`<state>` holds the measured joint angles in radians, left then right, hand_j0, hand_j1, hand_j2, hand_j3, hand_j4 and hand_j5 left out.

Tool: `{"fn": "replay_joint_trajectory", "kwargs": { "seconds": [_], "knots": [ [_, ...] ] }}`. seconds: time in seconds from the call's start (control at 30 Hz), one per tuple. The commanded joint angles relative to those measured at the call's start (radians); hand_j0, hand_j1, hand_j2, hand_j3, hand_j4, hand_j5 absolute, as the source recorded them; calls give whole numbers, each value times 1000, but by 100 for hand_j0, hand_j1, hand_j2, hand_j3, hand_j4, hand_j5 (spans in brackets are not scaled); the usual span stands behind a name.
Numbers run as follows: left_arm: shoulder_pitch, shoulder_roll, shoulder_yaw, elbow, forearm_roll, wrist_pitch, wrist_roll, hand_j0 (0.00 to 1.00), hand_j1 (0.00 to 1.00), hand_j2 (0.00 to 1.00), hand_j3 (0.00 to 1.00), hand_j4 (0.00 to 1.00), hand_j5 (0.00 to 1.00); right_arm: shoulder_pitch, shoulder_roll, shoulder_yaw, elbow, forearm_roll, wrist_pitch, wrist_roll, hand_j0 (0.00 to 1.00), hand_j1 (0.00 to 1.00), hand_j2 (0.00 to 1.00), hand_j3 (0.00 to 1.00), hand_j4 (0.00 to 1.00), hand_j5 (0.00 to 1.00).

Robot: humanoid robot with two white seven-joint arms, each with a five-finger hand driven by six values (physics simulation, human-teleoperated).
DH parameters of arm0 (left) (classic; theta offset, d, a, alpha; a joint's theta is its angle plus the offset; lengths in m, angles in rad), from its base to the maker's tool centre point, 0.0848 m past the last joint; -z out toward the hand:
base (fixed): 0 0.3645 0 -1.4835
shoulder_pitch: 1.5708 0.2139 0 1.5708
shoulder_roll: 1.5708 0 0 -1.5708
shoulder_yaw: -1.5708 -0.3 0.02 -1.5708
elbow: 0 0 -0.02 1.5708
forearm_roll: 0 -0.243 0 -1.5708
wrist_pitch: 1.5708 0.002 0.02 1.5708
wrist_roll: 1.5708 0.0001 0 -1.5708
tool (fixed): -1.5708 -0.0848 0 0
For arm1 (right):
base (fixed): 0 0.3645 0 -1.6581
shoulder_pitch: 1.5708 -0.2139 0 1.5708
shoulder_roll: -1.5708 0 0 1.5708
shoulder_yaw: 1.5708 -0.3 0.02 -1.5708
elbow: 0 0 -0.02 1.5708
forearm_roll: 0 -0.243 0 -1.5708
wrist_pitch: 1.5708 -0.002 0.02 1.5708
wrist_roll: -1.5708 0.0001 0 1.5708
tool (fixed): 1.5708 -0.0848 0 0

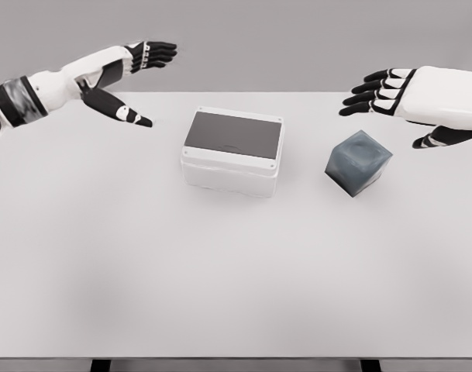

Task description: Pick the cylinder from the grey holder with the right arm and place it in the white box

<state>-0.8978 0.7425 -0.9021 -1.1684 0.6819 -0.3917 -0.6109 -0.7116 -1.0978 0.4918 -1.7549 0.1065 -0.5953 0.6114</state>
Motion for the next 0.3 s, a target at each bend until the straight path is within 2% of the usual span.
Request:
{"fn": "replay_joint_trajectory", "kwargs": {
  "seconds": [0.0, 0.03, 0.1, 0.17, 0.27],
  "knots": [
    [0, 150, 3, -161, 37, 1, 0, 100, 100, 100, 100, 100, 100, 0, -5, -1, 0, -5, 3, -1, 100, 100, 100, 100, 100, 100],
    [39, 237, 6, -229, 62, -1, 0, 100, 100, 100, 100, 100, 100, 0, -4, -1, 0, -5, 2, -1, 100, 100, 100, 100, 100, 100],
    [91, 339, 14, -283, 106, -18, 0, 100, 100, 100, 100, 100, 100, 0, -5, -1, 0, -5, 3, -1, 100, 100, 100, 100, 100, 100],
    [123, 360, 15, -283, 113, -82, 0, 100, 100, 100, 100, 100, 100, 1, -4, -1, 0, -5, 3, -1, 100, 100, 100, 100, 100, 100],
    [137, 374, 18, -281, 114, -101, 0, 100, 100, 100, 100, 100, 100, 1, -5, -1, 0, -5, 2, -1, 100, 100, 100, 100, 100, 100]
  ]
}}
